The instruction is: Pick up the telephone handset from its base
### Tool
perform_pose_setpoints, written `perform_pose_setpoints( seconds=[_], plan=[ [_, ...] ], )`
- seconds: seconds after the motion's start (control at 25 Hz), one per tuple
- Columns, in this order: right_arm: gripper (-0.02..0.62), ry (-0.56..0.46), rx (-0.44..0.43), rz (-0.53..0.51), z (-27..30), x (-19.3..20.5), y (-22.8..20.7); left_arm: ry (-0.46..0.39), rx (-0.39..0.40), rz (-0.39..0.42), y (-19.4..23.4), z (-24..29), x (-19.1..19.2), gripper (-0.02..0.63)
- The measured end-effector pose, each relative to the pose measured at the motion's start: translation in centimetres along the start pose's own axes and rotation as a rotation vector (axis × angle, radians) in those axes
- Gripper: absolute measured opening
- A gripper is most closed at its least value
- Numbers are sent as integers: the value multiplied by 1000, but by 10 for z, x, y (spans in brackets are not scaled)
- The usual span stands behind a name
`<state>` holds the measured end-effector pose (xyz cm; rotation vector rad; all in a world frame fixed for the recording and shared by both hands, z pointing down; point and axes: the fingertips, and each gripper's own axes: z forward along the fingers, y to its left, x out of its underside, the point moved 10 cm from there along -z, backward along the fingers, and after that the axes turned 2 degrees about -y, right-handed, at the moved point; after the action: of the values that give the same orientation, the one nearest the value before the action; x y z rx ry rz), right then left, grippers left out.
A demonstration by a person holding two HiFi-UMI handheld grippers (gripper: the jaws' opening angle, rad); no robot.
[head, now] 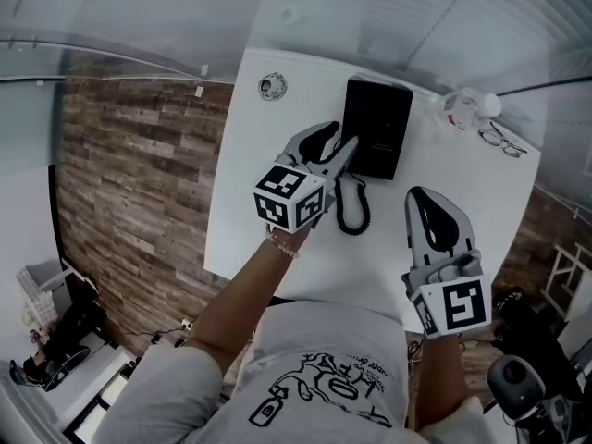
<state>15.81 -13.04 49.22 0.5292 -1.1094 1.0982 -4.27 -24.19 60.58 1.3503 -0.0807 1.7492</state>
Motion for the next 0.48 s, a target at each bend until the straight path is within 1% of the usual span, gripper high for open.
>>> perform_pose_setpoints(
  seconds=[0.08,0.16,0.36,0.48],
  plan=[
    [11,6,-2,5,4,3,-2,-2,-4,-15,6,6,2,168],
    [11,12,-3,11,6,6,-4,-2,-2,-36,10,11,5,179],
    [11,31,-4,21,9,13,-7,6,2,-75,18,25,12,187],
    [11,37,-6,23,10,16,-9,21,21,-87,21,33,15,187]
  ],
)
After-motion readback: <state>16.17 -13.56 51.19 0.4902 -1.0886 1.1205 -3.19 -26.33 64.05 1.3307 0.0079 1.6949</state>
